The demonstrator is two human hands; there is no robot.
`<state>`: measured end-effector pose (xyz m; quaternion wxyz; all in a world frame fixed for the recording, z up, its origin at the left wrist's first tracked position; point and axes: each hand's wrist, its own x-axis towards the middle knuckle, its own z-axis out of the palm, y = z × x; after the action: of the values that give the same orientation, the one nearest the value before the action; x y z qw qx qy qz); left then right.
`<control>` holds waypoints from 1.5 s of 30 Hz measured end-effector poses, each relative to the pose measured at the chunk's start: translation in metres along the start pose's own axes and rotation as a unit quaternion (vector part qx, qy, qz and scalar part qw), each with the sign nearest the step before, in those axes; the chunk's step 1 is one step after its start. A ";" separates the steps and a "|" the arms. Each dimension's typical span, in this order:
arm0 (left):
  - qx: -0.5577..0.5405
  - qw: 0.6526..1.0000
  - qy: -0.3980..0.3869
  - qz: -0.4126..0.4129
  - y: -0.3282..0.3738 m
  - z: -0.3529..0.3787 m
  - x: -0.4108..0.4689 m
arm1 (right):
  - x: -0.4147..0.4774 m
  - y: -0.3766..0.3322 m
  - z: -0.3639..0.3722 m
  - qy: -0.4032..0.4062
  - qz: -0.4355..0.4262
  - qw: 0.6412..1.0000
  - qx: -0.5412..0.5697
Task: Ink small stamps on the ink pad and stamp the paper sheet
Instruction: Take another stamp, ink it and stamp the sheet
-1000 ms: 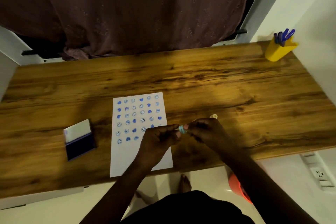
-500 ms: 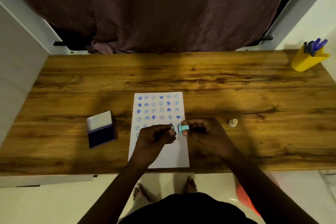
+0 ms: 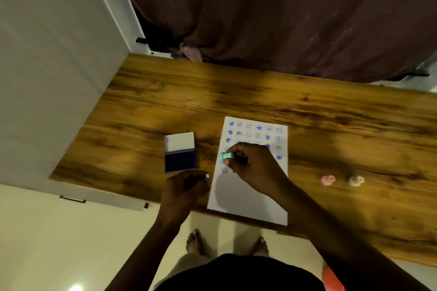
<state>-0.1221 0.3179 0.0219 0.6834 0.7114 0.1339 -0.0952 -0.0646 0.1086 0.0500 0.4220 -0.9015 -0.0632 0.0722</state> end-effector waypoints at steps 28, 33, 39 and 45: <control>0.000 0.999 0.028 -0.015 -0.023 -0.119 0.026 | 0.075 -0.050 0.122 -0.116 -0.052 0.942 -0.312; -0.013 1.000 0.018 -0.012 -0.018 -0.117 0.032 | 0.074 -0.057 0.126 -0.110 -0.041 0.936 -0.333; -0.041 0.999 -0.006 -0.004 -0.004 -0.109 0.031 | 0.076 -0.059 0.120 -0.127 -0.019 0.939 -0.318; -0.037 0.999 -0.018 0.001 0.004 -0.101 0.031 | 0.074 -0.060 0.110 -0.078 -0.022 0.956 -0.282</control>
<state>-0.0963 0.4209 0.0205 0.7116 0.6838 0.1243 -0.1024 -0.0150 0.2424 0.0205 0.1459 -0.9739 -0.1330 0.1120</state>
